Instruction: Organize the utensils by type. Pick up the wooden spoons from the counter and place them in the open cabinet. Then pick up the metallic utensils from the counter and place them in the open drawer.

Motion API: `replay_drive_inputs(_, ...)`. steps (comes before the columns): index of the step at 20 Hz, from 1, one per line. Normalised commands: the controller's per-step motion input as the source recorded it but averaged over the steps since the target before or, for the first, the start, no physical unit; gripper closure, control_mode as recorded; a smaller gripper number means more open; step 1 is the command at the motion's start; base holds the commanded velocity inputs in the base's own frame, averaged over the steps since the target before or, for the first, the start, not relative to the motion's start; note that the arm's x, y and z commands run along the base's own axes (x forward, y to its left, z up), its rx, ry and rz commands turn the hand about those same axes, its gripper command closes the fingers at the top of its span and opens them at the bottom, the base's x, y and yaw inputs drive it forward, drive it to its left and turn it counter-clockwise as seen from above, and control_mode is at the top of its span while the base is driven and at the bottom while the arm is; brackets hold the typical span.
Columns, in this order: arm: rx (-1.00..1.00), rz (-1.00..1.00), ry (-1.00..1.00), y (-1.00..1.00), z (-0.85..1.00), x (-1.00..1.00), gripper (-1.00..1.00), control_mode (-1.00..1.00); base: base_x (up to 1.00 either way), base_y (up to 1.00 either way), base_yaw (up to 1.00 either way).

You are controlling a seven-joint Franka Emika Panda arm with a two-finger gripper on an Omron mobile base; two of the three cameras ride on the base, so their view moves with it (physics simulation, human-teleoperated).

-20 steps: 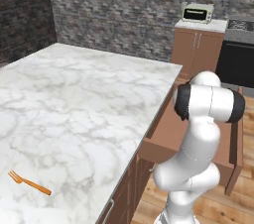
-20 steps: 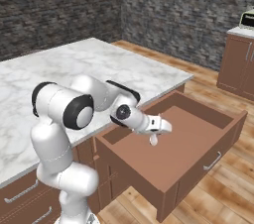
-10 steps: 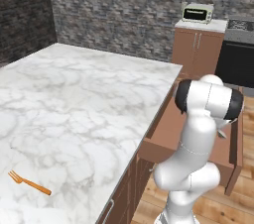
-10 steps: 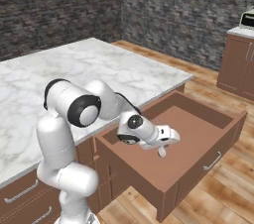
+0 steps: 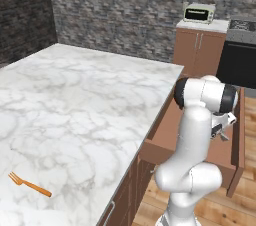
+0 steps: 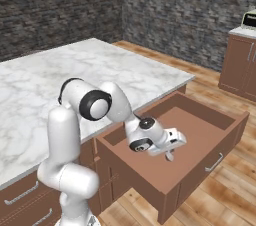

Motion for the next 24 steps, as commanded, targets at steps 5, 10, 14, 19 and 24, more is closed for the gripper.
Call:
replay_drive_inputs(5, 0.12, 0.05, 0.15, -0.38, 0.00, 0.78, 1.00, -1.00, 0.00, 0.00, 0.00)
replay_drive_inputs(10, 0.13, 0.03, 0.06, -0.39, -0.11, 0.63, 1.00, -1.00, 0.00, 0.00, 0.00)
replay_drive_inputs(14, 0.14, 0.00, 0.02, -0.68, -0.47, 0.41, 1.00, -1.00, 0.00, 0.00, 0.00)
replay_drive_inputs(19, 0.17, 0.00, 0.00, -0.86, -0.63, 0.08, 1.00, -1.00, 0.00, 0.00, 0.00)
replay_drive_inputs(24, 0.15, 0.00, -0.05, -0.52, -0.51, -0.45, 1.00, -1.00, 0.00, 0.00, 0.00)
